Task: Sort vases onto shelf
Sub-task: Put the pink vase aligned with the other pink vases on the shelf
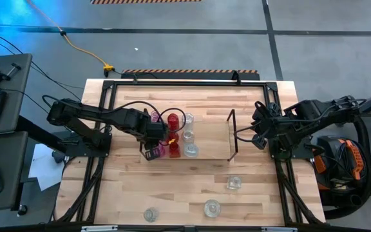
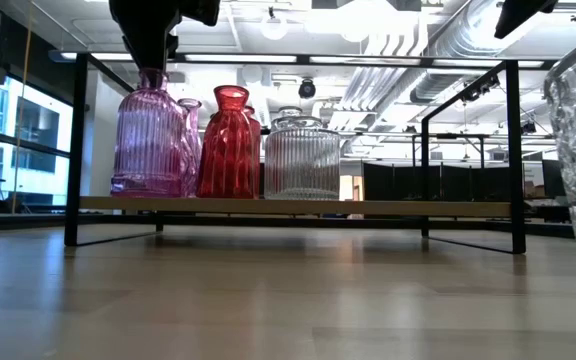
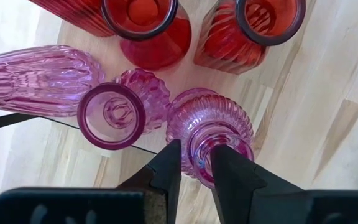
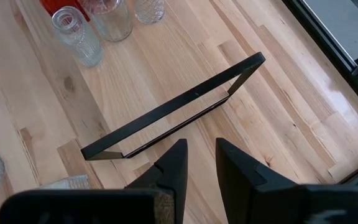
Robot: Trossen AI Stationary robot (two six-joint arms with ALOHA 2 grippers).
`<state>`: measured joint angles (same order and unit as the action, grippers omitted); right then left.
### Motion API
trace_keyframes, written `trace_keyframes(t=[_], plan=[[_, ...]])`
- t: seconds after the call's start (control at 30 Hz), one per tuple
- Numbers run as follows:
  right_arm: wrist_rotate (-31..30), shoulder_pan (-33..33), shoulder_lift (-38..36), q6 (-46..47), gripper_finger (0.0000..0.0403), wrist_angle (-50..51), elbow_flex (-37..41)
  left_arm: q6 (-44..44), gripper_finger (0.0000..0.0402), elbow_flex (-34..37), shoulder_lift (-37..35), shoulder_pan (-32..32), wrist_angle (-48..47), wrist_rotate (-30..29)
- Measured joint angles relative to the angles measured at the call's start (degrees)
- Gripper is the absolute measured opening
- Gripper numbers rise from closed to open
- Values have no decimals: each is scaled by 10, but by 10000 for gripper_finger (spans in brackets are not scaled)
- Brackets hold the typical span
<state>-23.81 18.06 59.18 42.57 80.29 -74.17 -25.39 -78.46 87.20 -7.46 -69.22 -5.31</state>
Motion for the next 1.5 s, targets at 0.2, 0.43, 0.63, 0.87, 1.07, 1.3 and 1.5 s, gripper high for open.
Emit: trace_keyframes(t=[0.2, 0.43, 0.63, 0.87, 1.07, 1.3, 1.5], plan=[[0, 0, 0, 0, 64, 0, 0, 0, 85, 0, 0, 0, 2, -8], [0, 0, 0, 0, 64, 0, 0, -9, 100, 0, 0, 0, 4, -9], [0, 0, 0, 0, 64, 0, 0, -10, 114, -14, 1, 0, 4, -14], [0, 0, 0, 0, 64, -10, 0, -14, 116, -23, 0, 0, -6, -20], [0, 0, 0, 0, 64, -13, 0, -20, 116, -23, 0, 0, -11, -19], [0, 0, 0, 5, 64, -13, 0, -22, 116, -23, 0, 0, -28, -19], [2, 0, 0, 5, 64, -13, 0, -26, 115, -23, 0, 0, -29, -22]])
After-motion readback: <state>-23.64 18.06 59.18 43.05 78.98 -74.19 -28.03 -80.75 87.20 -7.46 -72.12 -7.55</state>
